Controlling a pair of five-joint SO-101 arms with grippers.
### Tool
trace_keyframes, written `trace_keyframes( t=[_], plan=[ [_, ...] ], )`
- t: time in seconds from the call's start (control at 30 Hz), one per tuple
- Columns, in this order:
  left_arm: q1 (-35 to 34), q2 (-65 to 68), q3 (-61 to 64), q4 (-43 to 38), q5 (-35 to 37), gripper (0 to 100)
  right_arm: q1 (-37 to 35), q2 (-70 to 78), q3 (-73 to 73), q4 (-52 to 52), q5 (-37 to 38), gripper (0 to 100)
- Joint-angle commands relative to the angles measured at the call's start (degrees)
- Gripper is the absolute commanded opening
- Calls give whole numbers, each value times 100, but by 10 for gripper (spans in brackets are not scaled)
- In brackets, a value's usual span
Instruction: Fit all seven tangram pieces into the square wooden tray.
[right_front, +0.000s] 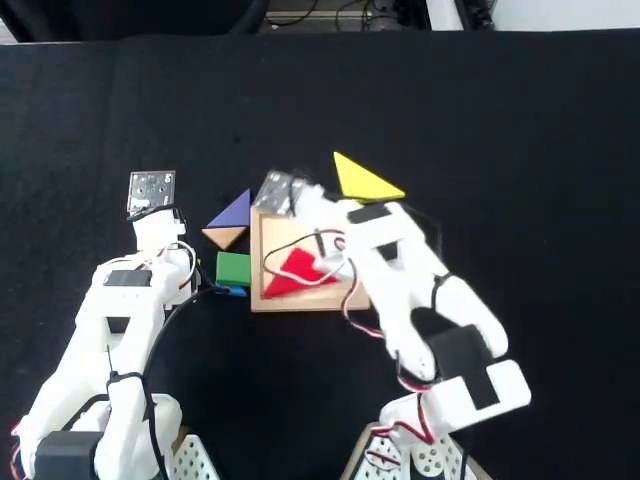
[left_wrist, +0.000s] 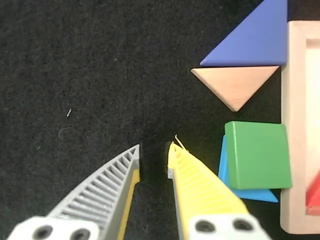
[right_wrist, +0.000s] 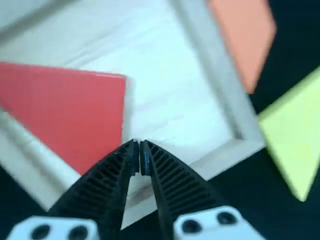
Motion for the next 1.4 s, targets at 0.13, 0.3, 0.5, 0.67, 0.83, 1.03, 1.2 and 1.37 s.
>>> trace_keyframes(
  t=[0.13,0.3,0.5,0.67,0.83,1.03,1.2,1.37],
  plan=[
    [-31,-88,-189,-97,26,102,-211,-725,-40,1319,158,11],
    [-31,-88,-189,-97,26,102,-176,-1921,-48,1503,158,11],
    [-48,-132,-119,-105,44,102,-53,-2387,-57,44,-413,11],
    [-57,-132,-127,-105,44,102,193,-1525,-620,-237,-1108,12],
    [-48,-132,-145,-105,44,102,141,-163,-1903,-44,-1820,162],
    [-453,-141,-119,-105,387,102,-26,2053,-4435,826,-2048,227],
    [-629,-141,-154,-114,774,102,-123,3758,-6791,2048,-1996,224],
    [-576,-132,-101,-299,774,102,-123,5156,-9051,3349,-905,224]
  ],
)
